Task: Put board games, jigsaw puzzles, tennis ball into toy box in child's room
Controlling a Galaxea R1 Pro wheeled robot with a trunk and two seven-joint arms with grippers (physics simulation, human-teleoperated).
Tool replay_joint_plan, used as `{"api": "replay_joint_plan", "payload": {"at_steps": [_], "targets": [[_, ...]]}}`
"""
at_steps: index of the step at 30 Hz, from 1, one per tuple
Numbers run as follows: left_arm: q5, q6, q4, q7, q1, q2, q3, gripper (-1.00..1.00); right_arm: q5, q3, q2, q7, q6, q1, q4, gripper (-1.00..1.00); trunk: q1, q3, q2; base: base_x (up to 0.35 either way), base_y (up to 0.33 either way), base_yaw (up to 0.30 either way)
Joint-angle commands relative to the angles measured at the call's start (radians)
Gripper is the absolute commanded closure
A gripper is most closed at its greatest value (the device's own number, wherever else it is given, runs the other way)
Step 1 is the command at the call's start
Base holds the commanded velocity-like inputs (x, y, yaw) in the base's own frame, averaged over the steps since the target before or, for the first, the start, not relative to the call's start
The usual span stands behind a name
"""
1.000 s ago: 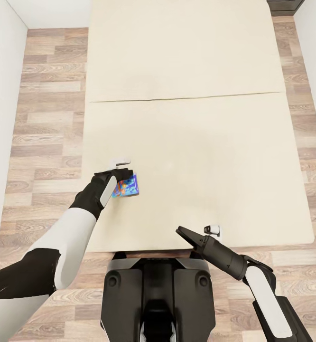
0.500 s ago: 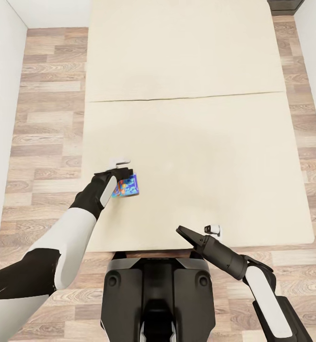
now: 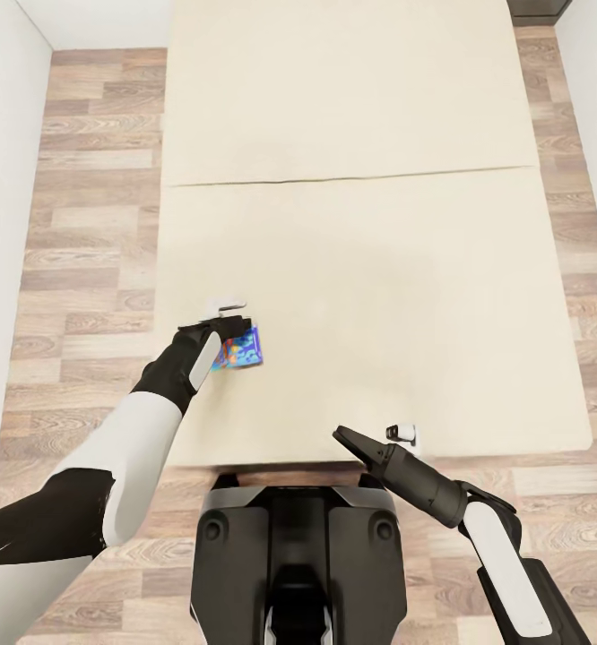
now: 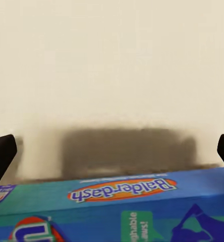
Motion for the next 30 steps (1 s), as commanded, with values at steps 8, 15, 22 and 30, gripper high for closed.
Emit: {"api": "replay_joint_plan", "payload": {"at_steps": [8, 15, 22, 30], "targets": [[0.011, 0.004, -0.001, 0.007, 0.0, 0.0, -0.002, -1.0, -0.005, 0.0, -0.001, -0.001, 0.006, 0.0, 0.0, -1.0, 0.0, -0.001, -0.002, -0.226, 0.0, 0.0], [0.011, 0.004, -0.001, 0.007, 0.0, 0.0, -0.002, -1.0, -0.005, 0.0, -0.001, -0.001, 0.006, 0.0, 0.0, -1.0, 0.0, -0.001, -0.002, -0.122, 0.0, 0.0], [0.011, 0.004, -0.001, 0.007, 0.0, 0.0, -0.003, -1.0, -0.005, 0.0, -0.001, -0.002, 0.006, 0.0, 0.0, -1.0, 0.0, -0.001, -0.002, -0.248, 0.0, 0.0], [0.011, 0.004, -0.001, 0.007, 0.0, 0.0, -0.004, -1.0, -0.005, 0.0, -0.001, -0.001, 0.006, 0.0, 0.0, -1.0, 0.0, -0.001, -0.002, -0.22, 0.0, 0.0]]}}
